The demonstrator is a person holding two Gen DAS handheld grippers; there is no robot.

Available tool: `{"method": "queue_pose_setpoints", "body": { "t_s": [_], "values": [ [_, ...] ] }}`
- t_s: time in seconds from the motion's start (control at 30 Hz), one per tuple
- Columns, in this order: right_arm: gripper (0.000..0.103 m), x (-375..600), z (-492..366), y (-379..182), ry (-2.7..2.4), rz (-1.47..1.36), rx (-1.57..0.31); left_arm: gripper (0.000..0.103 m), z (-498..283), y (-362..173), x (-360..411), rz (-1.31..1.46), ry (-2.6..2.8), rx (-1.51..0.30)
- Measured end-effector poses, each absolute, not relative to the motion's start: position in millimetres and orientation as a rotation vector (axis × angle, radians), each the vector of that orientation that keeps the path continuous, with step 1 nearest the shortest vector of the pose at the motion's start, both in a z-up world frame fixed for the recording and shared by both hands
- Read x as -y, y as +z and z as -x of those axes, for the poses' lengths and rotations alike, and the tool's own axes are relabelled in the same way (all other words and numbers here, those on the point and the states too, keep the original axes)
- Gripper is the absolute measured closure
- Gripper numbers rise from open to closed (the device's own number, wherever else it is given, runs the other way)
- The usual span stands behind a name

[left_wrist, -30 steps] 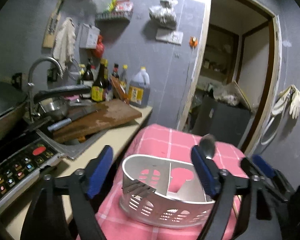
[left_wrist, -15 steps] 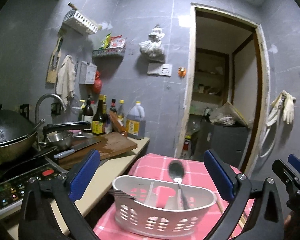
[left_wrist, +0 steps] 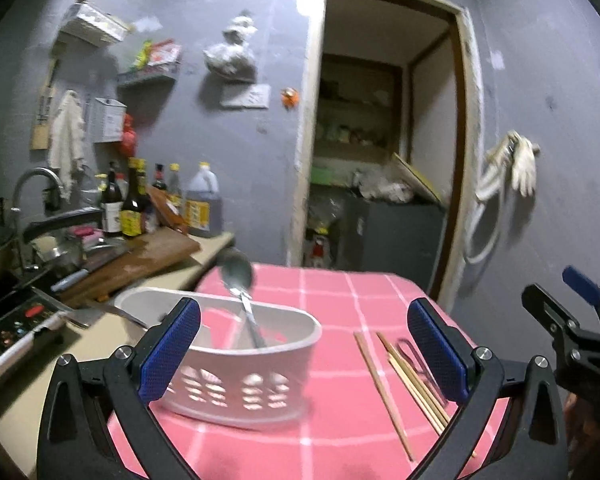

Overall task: Organize utensils
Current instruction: 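Lower the left tool to a chopstick while the right tool reaches the tong clip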

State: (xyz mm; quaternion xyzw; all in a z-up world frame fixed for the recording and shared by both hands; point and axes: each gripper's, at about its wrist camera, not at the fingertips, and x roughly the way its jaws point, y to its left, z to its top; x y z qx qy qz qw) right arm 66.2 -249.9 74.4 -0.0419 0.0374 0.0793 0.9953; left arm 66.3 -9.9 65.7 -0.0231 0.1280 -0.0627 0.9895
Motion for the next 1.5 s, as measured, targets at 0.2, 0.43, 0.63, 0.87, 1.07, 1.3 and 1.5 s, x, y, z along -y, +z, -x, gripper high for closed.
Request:
{"method": "queue_pose_setpoints", "body": {
  "t_s": [0.2,0.43,0.63,0.87,1.07,1.3,1.5],
  "values": [
    [0.004,272.0,-87.1,52.4,0.151,0.09,-0.206,0.001,-91.2,37.4,47.3,-0.016,-0.161,-0.407],
    [0.034,284.6,-126.5,25.6,0.205,0.098,-0.387,0.014,-123.7,5.4,84.4,-0.126,-0.178,-0.546],
    [0.06,289.0,-171.4,2.0,0.289,0.064,-0.58,0.049,-161.4,-29.4,102.3,-0.164,-0.22,-0.705],
    [0.071,282.7,-212.7,-14.6,0.354,0.044,-0.716,0.068,-205.0,-55.3,106.3,-0.134,-0.245,-0.838],
    [0.071,271.4,-239.1,-24.4,0.381,0.023,-0.783,0.073,-223.6,-64.0,102.7,-0.102,-0.268,-0.888],
    [0.072,263.6,-263.3,-35.7,0.394,0.022,-0.854,0.074,-232.7,-64.8,102.2,-0.085,-0.294,-0.909],
    [0.072,260.0,-267.0,-38.1,0.385,0.053,-0.884,0.077,-238.8,-69.2,105.4,-0.073,-0.31,-0.933]
  ]
}}
